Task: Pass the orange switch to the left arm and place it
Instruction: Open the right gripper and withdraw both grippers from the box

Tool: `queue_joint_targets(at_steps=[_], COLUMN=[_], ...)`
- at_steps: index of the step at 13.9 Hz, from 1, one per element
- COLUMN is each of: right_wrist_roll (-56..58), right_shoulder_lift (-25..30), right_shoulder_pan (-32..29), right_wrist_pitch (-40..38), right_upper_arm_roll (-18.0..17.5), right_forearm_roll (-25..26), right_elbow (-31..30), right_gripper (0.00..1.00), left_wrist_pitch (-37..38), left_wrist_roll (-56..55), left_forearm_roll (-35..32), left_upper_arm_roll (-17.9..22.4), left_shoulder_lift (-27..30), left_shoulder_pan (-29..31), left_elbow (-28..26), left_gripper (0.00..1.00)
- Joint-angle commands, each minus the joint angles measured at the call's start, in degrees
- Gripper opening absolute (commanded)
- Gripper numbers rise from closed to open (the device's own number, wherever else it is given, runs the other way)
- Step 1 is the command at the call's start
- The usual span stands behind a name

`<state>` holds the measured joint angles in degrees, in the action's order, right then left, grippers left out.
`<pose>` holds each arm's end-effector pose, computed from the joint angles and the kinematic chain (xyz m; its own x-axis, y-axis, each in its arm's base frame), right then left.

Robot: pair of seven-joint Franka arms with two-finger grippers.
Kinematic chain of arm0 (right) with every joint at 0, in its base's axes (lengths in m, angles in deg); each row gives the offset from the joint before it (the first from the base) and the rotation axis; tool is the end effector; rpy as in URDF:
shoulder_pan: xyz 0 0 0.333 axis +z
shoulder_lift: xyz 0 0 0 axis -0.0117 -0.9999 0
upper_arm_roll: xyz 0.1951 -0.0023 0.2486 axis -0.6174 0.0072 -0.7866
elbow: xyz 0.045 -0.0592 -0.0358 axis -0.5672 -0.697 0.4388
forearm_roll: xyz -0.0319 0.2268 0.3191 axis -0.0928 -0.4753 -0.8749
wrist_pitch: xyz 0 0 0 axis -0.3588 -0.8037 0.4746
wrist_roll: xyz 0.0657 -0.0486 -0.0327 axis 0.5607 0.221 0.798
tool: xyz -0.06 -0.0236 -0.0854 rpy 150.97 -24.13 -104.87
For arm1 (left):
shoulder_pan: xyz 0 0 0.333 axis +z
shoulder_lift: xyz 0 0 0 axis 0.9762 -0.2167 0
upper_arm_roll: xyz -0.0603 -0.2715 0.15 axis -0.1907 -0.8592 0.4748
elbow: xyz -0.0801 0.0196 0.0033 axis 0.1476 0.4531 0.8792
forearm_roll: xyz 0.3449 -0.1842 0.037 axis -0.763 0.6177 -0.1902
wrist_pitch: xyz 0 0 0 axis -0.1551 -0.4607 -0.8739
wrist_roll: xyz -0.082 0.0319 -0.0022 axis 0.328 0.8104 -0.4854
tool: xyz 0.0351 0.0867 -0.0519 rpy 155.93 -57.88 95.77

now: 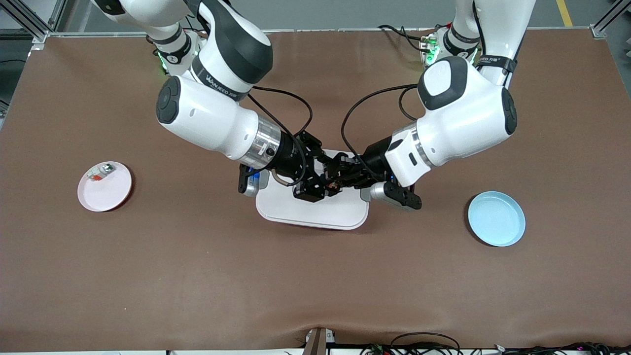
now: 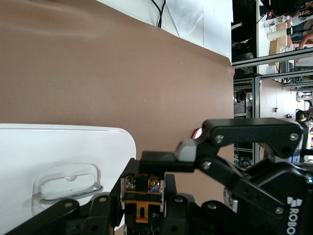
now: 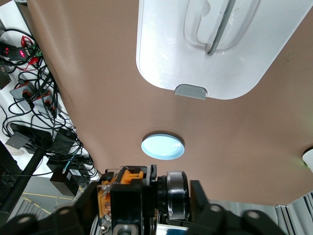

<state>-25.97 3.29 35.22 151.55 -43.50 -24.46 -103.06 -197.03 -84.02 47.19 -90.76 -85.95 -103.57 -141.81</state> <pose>0.6222 0.4449 0.5375 0.1025 -0.7405 -0.6642 -0.9915 -0.0223 -0.1282 0.6214 -0.3692 0.5171 0.9945 0.0458 0.0942 -0.0407 -0.6597 0.7505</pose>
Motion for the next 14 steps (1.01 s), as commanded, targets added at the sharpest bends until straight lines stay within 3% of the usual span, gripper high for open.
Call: queue_joint_targets(at_steps=[1,3,6,11,14], right_wrist_roll=[-0.5,0.9,13.3,31.1,42.8], right_shoulder_lift=[-0.8,-0.6,0.2,3.4,3.9], right_shoulder_pan=[-1.1,-2.7,-6.2,-13.4,-17.1], right_wrist_pitch=[-1.5,-3.3,-12.5,-25.7,-32.4], right_upper_arm_roll=[0.0,0.0,0.2,0.9,1.0], right_forearm_roll=[-1.0,-1.0,-0.9,0.0,5.3], right_elbow=[2.2,2.2,2.3,2.5,2.4], right_gripper=[1.0,1.0,1.0,1.0,1.0], left_wrist_pitch=[-0.5,-0.5,0.2,1.1,8.2], left_wrist_roll=[-0.1,-0.4,-0.4,-2.0,-1.6], left_forearm_roll=[0.6,0.2,0.1,-3.8,-7.0], left_upper_arm_roll=[0.2,0.3,0.6,0.8,0.7], left_shoulder_lift=[-0.1,0.9,2.2,9.6,13.3], left_shoulder_pan=[0.0,0.2,0.7,3.2,7.5], left_elbow=[1.0,0.5,-0.6,-8.5,-10.8], left_gripper=[0.0,0.0,0.0,0.0,0.0])
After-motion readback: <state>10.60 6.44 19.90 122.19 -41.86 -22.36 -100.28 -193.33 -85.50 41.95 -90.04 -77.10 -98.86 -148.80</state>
